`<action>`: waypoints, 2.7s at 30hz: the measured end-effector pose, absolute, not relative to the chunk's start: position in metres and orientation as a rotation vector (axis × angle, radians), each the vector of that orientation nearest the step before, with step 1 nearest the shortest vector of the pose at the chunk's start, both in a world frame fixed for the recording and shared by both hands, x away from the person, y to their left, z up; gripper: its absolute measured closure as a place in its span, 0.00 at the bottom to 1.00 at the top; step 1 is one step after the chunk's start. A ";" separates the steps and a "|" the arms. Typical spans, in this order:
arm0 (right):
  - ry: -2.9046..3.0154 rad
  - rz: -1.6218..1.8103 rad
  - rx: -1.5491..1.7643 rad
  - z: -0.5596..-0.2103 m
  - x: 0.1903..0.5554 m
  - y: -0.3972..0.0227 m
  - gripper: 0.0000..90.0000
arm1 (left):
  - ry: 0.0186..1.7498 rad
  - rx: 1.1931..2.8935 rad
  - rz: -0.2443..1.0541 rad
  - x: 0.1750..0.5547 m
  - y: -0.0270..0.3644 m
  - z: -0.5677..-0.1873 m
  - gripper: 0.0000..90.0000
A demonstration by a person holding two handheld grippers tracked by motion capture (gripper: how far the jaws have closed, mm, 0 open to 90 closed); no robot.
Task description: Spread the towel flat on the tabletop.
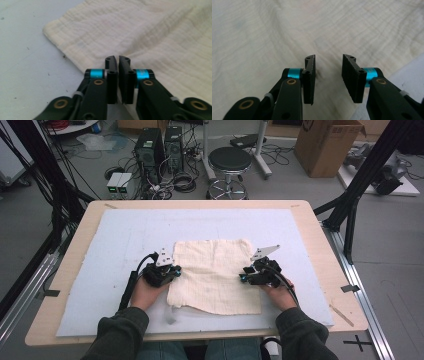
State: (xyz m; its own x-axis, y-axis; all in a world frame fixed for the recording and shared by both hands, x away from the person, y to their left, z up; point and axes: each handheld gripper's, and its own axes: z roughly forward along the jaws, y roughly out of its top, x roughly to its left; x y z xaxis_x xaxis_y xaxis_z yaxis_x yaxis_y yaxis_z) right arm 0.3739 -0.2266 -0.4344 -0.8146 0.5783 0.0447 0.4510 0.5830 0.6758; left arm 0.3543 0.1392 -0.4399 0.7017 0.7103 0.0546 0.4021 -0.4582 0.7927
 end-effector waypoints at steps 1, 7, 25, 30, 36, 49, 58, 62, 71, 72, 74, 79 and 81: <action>2.629 1.049 0.863 -0.433 0.373 -0.227 0.70 | 0.842 2.096 0.473 0.353 0.141 -0.438 0.86; 2.610 1.155 0.798 -0.422 0.358 -0.231 0.69 | 0.750 2.047 0.458 0.332 0.157 -0.421 0.80; 2.725 1.179 0.595 -0.422 0.289 -0.233 0.69 | 0.529 2.137 0.292 0.268 0.167 -0.434 0.73; 2.786 1.147 0.593 -0.434 0.290 -0.230 0.72 | 0.526 2.206 0.259 0.271 0.163 -0.443 0.78; 2.788 1.127 0.580 -0.437 0.293 -0.229 0.90 | 0.534 2.206 0.281 0.271 0.164 -0.442 0.96; 2.835 1.142 0.526 -0.434 0.286 -0.223 0.93 | 0.516 2.174 0.276 0.248 0.177 -0.432 0.95; 2.759 1.228 0.591 -0.421 0.295 -0.231 0.78 | 0.546 2.123 0.286 0.252 0.178 -0.429 0.74; 2.718 1.257 0.660 -0.419 0.304 -0.237 0.74 | 0.576 2.102 0.298 0.258 0.180 -0.428 0.71; 2.654 1.280 0.757 -0.414 0.326 -0.242 0.67 | 0.654 2.043 0.319 0.271 0.187 -0.426 0.68; 2.644 1.283 0.766 -0.414 0.328 -0.242 0.65 | 0.662 2.044 0.322 0.272 0.188 -0.426 0.67; 2.632 1.298 0.781 -0.413 0.331 -0.243 0.63 | 0.677 2.035 0.325 0.274 0.189 -0.425 0.67; 2.604 1.305 0.806 -0.411 0.335 -0.244 0.57 | 0.723 2.015 0.309 0.279 0.191 -0.423 0.63; 2.600 1.309 0.817 -0.410 0.337 -0.245 0.55 | 0.735 2.010 0.315 0.282 0.191 -0.421 0.62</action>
State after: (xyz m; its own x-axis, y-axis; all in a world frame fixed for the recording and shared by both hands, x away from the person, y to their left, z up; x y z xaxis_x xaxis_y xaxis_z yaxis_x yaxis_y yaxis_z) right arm 0.3368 -0.2448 -0.4098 -0.8475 0.5142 0.1319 0.4121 0.4807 0.7740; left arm 0.2821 0.1909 -0.4215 0.7870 0.6128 -0.0714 0.3713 -0.3781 0.8480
